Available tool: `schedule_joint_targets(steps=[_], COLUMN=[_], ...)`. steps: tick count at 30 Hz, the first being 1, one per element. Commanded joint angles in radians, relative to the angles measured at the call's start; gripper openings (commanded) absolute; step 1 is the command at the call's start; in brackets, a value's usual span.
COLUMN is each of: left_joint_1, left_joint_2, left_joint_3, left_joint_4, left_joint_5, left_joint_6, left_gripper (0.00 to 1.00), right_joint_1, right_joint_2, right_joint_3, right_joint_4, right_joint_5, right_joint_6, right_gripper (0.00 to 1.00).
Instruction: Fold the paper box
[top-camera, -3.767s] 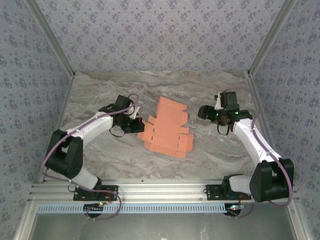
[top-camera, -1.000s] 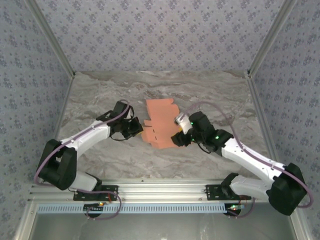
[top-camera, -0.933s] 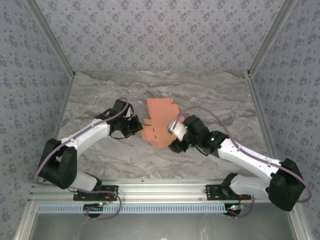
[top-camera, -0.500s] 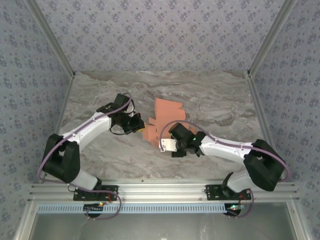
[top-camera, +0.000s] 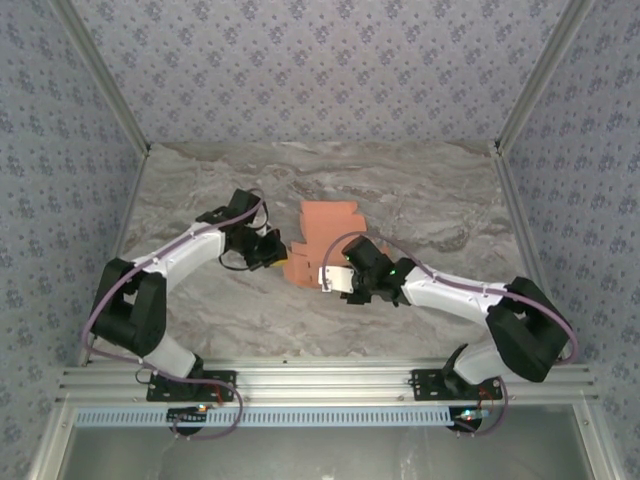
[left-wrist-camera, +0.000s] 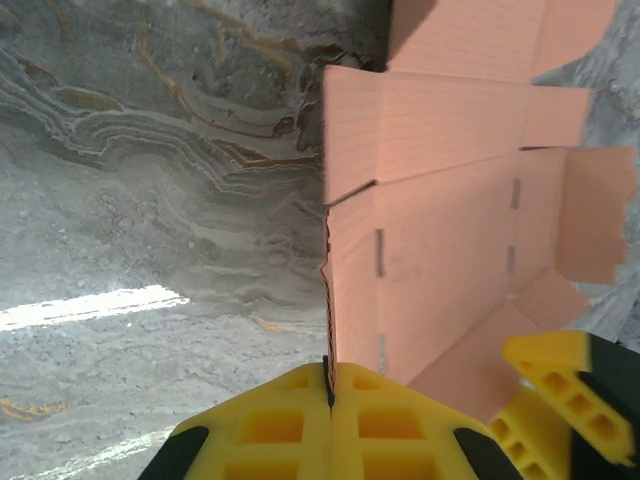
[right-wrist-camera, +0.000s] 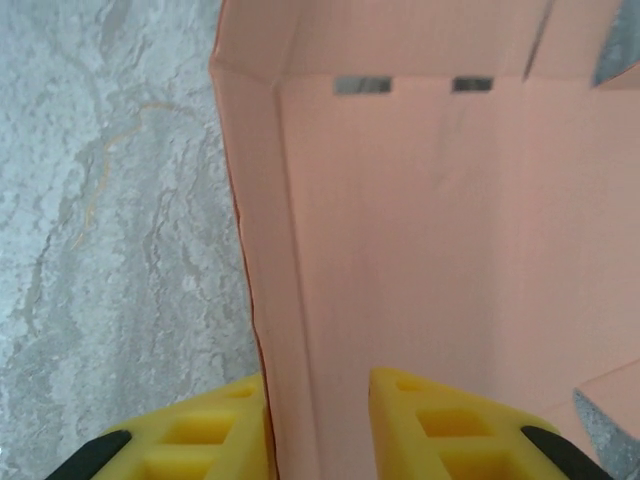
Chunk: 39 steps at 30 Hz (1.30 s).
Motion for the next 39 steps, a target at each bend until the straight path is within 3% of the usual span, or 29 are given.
schedule_joint_targets(steps=[1,9,17,28,37,38,39], left_joint_1=[-0.003,-0.004,-0.006,-0.032,-0.049,-0.05,-0.051], left_joint_2=[0.013,-0.028,-0.079,-0.172,-0.227,-0.228,-0.226], left_joint_3=[-0.051,-0.128,-0.218,-0.286,-0.328,-0.329,-0.33], left_joint_4=[0.045,0.153,0.244,0.255,0.297,0.302,0.308], left_joint_5=[0.052,0.041,-0.01,-0.125,-0.196,-0.189,-0.181], left_joint_6=[-0.007,-0.1,-0.251,-0.304,-0.307,-0.308,-0.311], left_gripper=[0.0,0.0,0.0,0.0,0.0,0.11,0.3], right_joint_1=[-0.03,-0.029,0.081,0.158,0.129,0.128,0.126], right_joint_2=[-0.033,0.026,0.122,0.166,0.165,0.171,0.173], right_joint_3=[-0.009,0.014,0.047,0.028,-0.003,-0.004,-0.007], right_joint_4=[0.048,0.047,0.119,0.326,0.353,0.352,0.352], right_joint_5=[-0.095,-0.205,-0.138,0.071,0.095,0.094,0.084], right_joint_6=[0.078,0.17,0.224,0.535,0.684,0.693,0.698], right_gripper=[0.31,0.43,0.53,0.51,0.35,0.33,0.3])
